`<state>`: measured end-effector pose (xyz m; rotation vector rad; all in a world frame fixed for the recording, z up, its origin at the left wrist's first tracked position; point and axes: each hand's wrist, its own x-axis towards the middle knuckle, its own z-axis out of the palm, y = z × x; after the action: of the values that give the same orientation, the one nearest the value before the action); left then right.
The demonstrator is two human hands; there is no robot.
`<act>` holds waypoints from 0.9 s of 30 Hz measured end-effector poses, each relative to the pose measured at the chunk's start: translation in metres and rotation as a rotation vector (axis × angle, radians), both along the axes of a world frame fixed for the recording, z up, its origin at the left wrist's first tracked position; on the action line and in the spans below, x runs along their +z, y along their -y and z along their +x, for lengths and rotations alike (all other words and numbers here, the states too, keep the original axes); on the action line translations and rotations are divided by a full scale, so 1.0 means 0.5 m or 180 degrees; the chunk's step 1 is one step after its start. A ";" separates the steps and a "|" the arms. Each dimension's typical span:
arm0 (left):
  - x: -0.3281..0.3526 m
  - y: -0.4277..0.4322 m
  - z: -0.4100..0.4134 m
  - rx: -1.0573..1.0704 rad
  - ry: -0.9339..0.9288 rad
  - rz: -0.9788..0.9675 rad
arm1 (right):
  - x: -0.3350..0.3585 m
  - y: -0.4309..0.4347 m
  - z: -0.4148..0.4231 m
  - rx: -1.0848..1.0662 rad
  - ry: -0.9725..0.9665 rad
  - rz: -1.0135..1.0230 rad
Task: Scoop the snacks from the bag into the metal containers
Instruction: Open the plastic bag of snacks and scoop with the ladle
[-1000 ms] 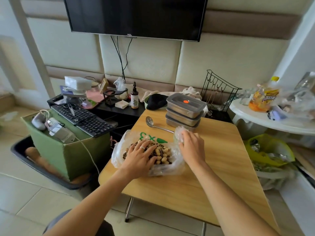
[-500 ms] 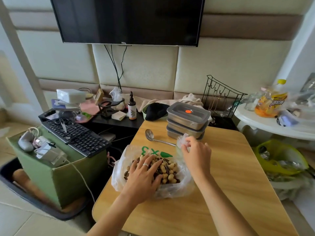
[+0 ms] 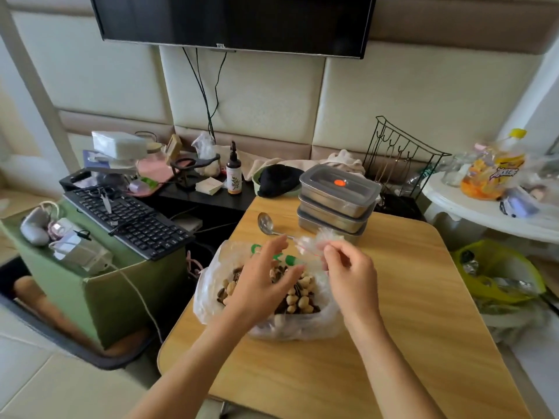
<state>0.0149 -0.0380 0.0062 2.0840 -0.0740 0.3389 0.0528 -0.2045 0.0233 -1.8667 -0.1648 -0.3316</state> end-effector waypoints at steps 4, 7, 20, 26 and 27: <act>0.022 0.005 -0.006 -0.0169 -0.0429 -0.1194 | -0.001 -0.011 -0.026 0.0520 -0.0494 0.0329; 0.030 -0.001 -0.016 -0.0030 -0.0553 -0.1494 | -0.016 -0.010 -0.037 0.0181 0.0423 -0.0575; 0.024 -0.064 -0.046 -0.0251 -0.0829 -0.0283 | -0.018 -0.020 -0.033 0.0676 0.0047 -0.0781; 0.016 -0.073 -0.033 0.1205 0.0591 0.1001 | -0.017 -0.047 -0.037 0.0724 -0.1446 0.0587; 0.022 -0.064 -0.034 0.1158 0.0814 0.0975 | -0.020 -0.052 -0.036 0.0729 -0.1449 0.0642</act>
<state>-0.0024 -0.0059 0.0172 2.3445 0.1097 0.8612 0.0347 -0.1784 0.0133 -1.6566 -0.0308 0.2287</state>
